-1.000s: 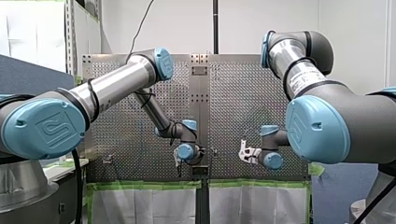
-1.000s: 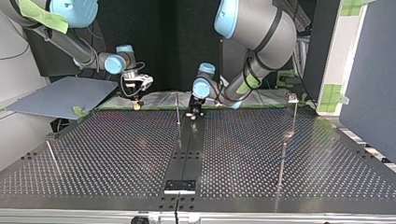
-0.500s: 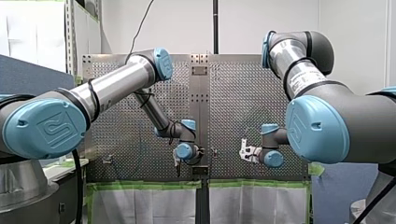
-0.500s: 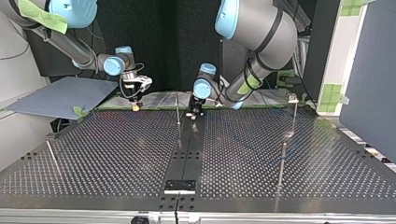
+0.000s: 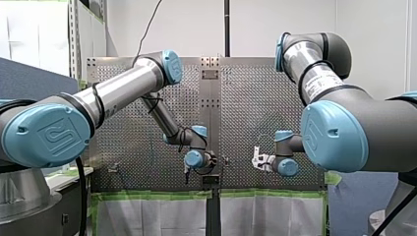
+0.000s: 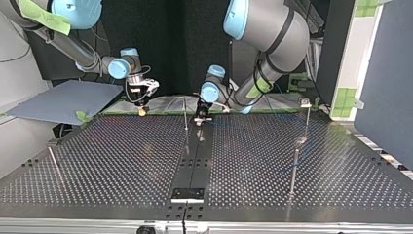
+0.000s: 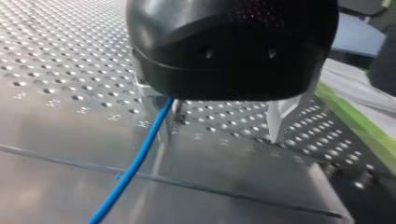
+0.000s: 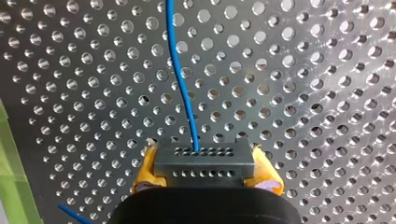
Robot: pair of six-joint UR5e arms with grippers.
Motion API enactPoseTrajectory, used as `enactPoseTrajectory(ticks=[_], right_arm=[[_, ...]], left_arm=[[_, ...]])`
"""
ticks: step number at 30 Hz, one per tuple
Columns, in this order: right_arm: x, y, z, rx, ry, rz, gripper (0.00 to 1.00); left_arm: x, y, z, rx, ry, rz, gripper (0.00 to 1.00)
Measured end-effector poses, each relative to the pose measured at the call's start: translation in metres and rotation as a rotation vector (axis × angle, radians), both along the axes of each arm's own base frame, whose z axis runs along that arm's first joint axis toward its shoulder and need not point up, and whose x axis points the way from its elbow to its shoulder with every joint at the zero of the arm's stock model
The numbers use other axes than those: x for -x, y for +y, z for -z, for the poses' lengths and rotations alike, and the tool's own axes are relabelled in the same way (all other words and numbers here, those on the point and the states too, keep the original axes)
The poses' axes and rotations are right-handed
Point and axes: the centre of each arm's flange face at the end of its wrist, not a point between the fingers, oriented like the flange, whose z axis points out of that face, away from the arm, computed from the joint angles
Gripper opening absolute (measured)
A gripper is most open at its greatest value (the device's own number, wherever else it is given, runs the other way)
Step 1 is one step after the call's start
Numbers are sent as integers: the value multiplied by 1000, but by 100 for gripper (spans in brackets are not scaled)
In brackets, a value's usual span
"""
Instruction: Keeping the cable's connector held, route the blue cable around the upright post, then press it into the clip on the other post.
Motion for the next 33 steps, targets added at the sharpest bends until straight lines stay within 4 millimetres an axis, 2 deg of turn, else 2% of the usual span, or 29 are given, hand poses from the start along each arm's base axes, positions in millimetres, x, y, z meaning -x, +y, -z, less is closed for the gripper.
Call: enactPoseTrajectory(ticks=[9, 16, 19, 25, 33], right_arm=[[0, 1, 1, -3, 0, 0, 0], [2, 0, 1, -12, 3, 3, 0], [3, 0, 1, -15, 4, 4, 0], [4, 0, 1, -16, 4, 6, 0], [6, -1, 1, -18, 5, 9, 0]], left_arm=[[12, 4, -1, -115, 53, -10, 100], [22, -11, -27, -132, 64, 59, 100], [29, -18, -32, -141, 70, 79, 100], [39, -23, -31, -157, 86, 91, 100], [44, -19, -25, -175, 97, 86, 100]])
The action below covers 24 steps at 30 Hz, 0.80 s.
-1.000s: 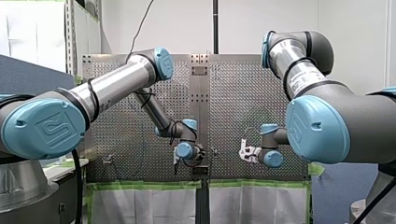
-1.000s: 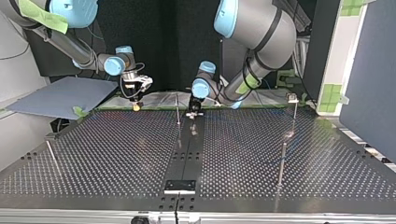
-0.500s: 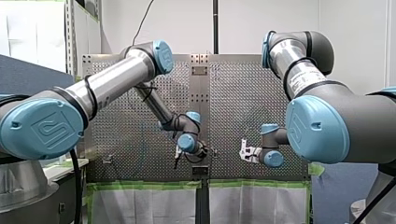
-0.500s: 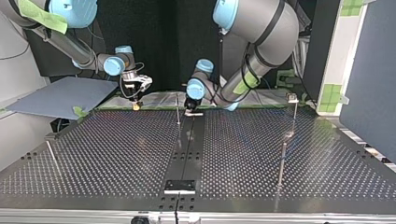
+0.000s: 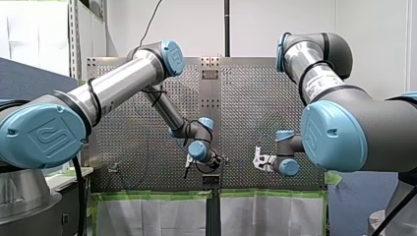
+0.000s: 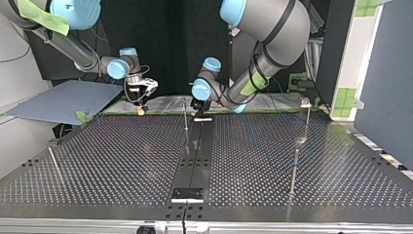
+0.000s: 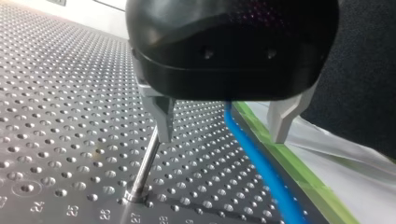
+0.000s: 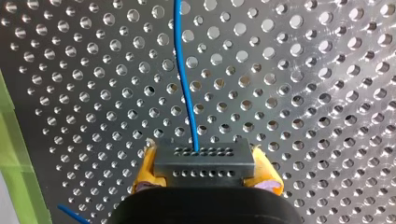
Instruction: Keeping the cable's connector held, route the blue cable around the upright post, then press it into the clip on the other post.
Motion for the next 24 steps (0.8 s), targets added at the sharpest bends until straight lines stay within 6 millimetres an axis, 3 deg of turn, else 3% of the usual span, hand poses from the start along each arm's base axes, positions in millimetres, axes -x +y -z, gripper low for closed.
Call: enactPoseTrajectory(ticks=[13, 24], right_arm=[[5, -2, 0, -2, 2, 8, 0], [7, -2, 1, -9, 6, 8, 0]], left_arm=[[8, 12, -8, 12, -12, 0, 100], [36, 25, 14, -2, 26, 23, 100]])
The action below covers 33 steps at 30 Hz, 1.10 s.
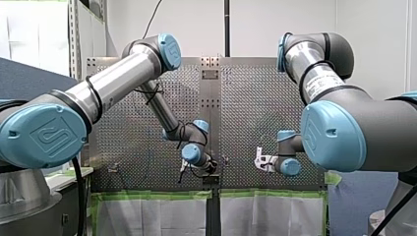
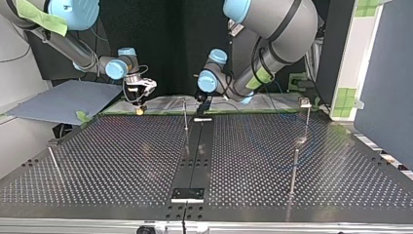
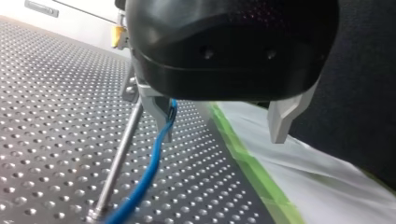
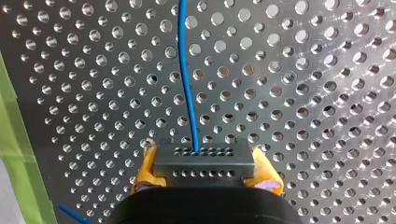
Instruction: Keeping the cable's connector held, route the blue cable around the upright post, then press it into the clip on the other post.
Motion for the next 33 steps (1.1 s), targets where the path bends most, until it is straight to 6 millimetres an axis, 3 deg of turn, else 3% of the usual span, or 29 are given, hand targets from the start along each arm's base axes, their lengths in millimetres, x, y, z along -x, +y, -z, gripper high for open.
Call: enactPoseTrajectory(ticks=[5, 15, 24, 33], right_arm=[[0, 0, 0, -1, 0, 0, 0], [0, 0, 0, 0, 3, 0, 0], [0, 0, 0, -1, 3, -1, 0], [1, 0, 0, -1, 3, 1, 0]], left_arm=[[2, 1, 2, 13, -21, 3, 100], [0, -9, -25, 46, -77, 15, 100], [18, -16, -21, 59, -67, 71, 100], [23, -22, -21, 74, -87, 90, 100]])
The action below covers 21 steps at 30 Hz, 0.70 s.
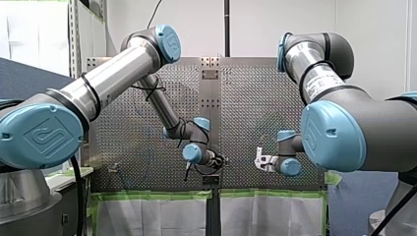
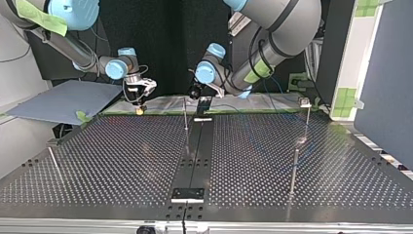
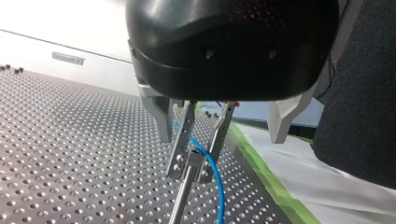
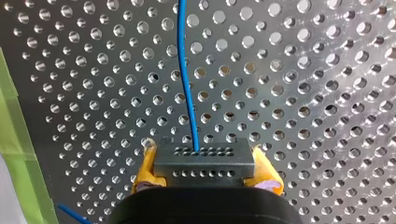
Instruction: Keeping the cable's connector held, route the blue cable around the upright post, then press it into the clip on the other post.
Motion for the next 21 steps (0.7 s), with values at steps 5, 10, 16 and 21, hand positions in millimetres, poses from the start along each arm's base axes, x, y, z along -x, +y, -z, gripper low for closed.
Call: enactPoseTrajectory(ticks=[5, 10, 16, 21], right_arm=[[1, -1, 0, 0, 0, 1, 0], [1, -1, 0, 0, 0, 1, 0], [2, -1, 0, 0, 0, 2, 0], [3, -1, 0, -1, 0, 3, 0]], left_arm=[[1, -3, -1, 5, -9, 3, 100], [1, -3, -1, 5, -11, 1, 100], [2, -4, -1, 5, -11, 2, 100], [3, -4, -1, 5, -10, 3, 100]])
